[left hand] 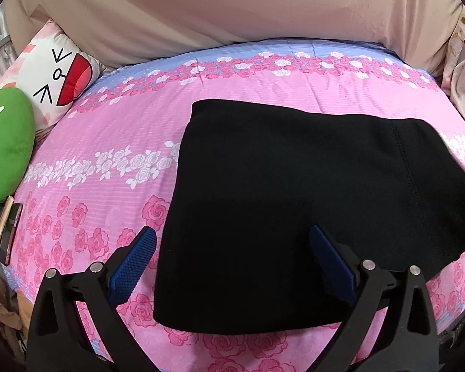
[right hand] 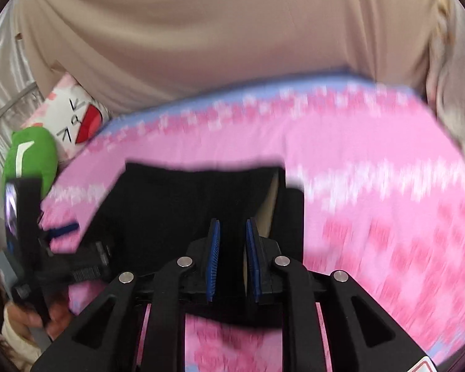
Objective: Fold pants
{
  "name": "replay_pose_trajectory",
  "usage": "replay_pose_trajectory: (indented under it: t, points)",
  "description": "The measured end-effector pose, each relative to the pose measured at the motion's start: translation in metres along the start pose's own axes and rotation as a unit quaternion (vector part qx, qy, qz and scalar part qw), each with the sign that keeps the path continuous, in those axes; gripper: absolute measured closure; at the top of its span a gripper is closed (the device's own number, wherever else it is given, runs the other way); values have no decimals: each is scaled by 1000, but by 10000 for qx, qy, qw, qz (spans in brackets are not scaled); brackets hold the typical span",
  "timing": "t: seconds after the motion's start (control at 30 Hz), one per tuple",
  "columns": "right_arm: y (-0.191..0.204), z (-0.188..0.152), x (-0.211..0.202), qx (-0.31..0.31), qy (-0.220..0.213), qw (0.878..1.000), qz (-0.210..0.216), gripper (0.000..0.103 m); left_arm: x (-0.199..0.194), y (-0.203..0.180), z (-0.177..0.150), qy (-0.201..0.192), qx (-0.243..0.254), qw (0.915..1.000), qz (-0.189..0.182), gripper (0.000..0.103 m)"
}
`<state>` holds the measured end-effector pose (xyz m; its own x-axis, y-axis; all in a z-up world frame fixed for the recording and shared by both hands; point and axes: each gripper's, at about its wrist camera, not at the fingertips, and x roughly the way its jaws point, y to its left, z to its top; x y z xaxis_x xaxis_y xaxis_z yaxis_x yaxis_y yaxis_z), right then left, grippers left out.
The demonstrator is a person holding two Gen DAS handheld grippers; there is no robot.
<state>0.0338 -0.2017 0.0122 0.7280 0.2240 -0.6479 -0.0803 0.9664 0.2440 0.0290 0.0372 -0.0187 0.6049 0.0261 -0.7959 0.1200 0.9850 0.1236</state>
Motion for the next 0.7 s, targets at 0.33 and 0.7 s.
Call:
replay_pose_trajectory:
  t: [0.33,0.7]
  points:
    - [-41,40,140,-124,1064,9926,-566,102,-5,7,-2,-31,34,10000,17,6]
    - [-40,-28,49,782,1319,9840,907,43,0,29,2,17,-158,9998,-150,6]
